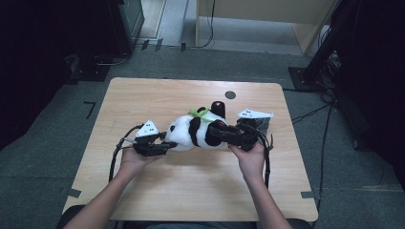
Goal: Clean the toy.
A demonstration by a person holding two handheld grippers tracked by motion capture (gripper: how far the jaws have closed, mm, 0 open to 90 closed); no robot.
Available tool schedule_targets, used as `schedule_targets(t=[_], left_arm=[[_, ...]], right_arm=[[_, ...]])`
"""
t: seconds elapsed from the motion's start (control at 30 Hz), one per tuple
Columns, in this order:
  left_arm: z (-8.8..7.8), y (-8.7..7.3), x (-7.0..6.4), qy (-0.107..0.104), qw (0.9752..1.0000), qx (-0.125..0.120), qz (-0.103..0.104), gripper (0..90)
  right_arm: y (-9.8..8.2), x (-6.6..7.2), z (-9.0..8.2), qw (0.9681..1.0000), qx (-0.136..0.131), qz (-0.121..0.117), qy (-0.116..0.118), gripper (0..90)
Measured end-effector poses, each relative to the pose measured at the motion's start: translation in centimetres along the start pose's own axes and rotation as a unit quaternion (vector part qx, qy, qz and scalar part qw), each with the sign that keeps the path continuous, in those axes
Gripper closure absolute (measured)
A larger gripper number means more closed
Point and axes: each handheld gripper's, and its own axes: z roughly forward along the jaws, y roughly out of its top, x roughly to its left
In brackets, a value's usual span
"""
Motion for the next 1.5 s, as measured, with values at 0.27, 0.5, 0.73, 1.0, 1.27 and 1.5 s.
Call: schedule_targets(t=[0.27, 0.5, 0.73, 1.0, 1.27, 1.5], left_arm=[[-1.0, 0.6, 0.6, -0.018, 0.9996, 0.021, -0.01, 69.0], [-1.2, 1.0, 1.0, -0.055, 0.9976, 0.032, -0.028, 70.4], [-2.7, 1.5, 1.9, -0.069, 0.9963, 0.014, -0.049, 70.4], [-3.0, 2.3, 1.6, -0.093, 0.994, 0.01, -0.058, 69.8], [-2.1, 2.7, 0.6, -0.086, 0.9939, 0.019, -0.066, 67.5], [-1.9, 2.6, 0.3, -0.063, 0.997, -0.001, -0.043, 45.7]], right_arm=[[-0.4, -0.8, 0.8, 0.9993, 0.018, -0.031, -0.012, 54.8], [-1.1, -1.6, 0.8, 0.9962, -0.003, -0.087, 0.006, 32.8], [-1.3, -3.0, -0.7, 0.9943, -0.009, -0.092, 0.053, 21.6], [-2.6, -2.8, 0.7, 0.9842, 0.019, -0.167, 0.055, 5.5], [-3.3, -2.7, 2.1, 0.9821, 0.062, -0.178, -0.007, 17.4], [-2.7, -2.5, 1.6, 0.9875, 0.064, -0.142, -0.025, 45.2]])
